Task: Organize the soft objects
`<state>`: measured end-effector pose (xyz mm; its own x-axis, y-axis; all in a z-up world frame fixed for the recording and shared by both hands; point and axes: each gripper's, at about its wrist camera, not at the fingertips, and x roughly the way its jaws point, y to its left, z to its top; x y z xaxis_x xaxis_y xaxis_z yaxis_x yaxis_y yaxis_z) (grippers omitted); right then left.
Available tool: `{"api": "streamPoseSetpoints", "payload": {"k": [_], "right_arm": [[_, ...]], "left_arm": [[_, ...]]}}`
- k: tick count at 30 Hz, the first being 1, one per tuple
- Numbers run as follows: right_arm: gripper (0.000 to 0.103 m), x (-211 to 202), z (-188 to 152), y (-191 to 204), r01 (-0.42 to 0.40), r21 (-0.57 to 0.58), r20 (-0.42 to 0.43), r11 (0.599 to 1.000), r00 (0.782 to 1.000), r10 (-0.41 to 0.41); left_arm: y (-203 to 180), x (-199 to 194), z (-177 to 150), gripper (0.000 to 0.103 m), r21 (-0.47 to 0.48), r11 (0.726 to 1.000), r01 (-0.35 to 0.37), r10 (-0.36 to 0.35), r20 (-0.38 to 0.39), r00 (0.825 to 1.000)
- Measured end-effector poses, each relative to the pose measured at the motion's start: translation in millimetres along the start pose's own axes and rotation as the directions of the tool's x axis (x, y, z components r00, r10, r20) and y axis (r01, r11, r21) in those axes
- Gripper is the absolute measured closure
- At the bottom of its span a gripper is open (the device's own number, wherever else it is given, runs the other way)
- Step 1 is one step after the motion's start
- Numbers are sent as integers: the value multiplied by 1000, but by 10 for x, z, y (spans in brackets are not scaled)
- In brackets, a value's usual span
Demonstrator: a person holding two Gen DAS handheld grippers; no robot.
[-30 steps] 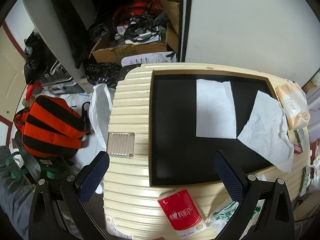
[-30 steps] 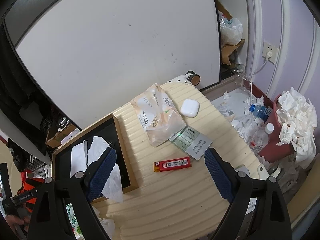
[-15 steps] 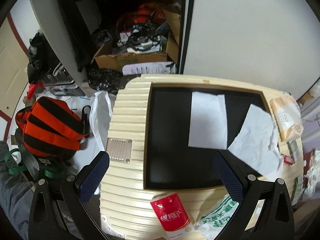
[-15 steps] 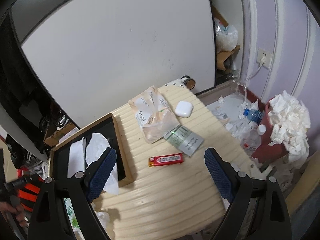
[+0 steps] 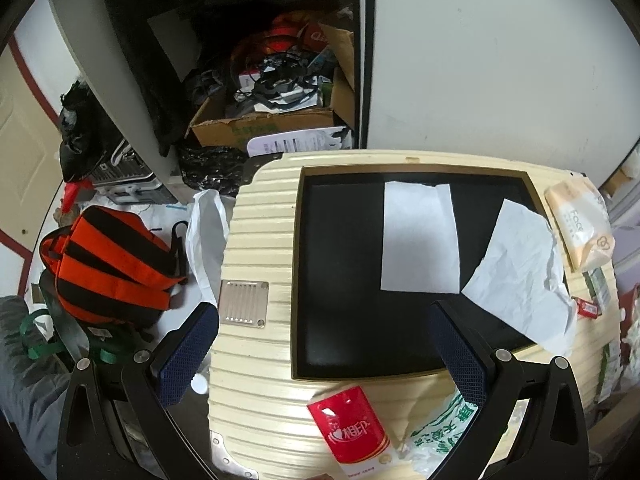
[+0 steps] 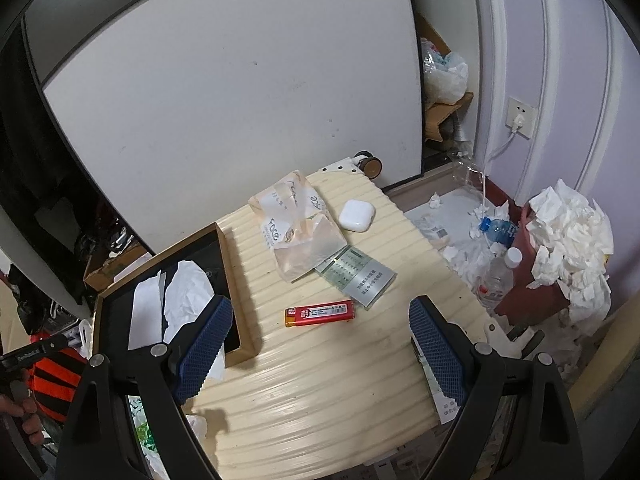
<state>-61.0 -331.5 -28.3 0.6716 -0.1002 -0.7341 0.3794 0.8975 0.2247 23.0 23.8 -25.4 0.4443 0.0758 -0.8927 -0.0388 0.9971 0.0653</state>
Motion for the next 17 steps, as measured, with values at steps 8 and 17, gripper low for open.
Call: {"api": "streamPoseSetpoints", "payload": {"k": [8, 17], "right_arm": [[13, 0, 14, -19, -8, 20, 1, 1000, 1000, 8], [13, 12, 17, 5, -12, 16, -3, 1000, 1000, 12]], "left_arm": [[-49, -11, -15, 0, 23, 1000, -1, 1, 8, 1000], [-59, -19, -13, 0, 27, 1000, 4, -4, 17, 1000]]}}
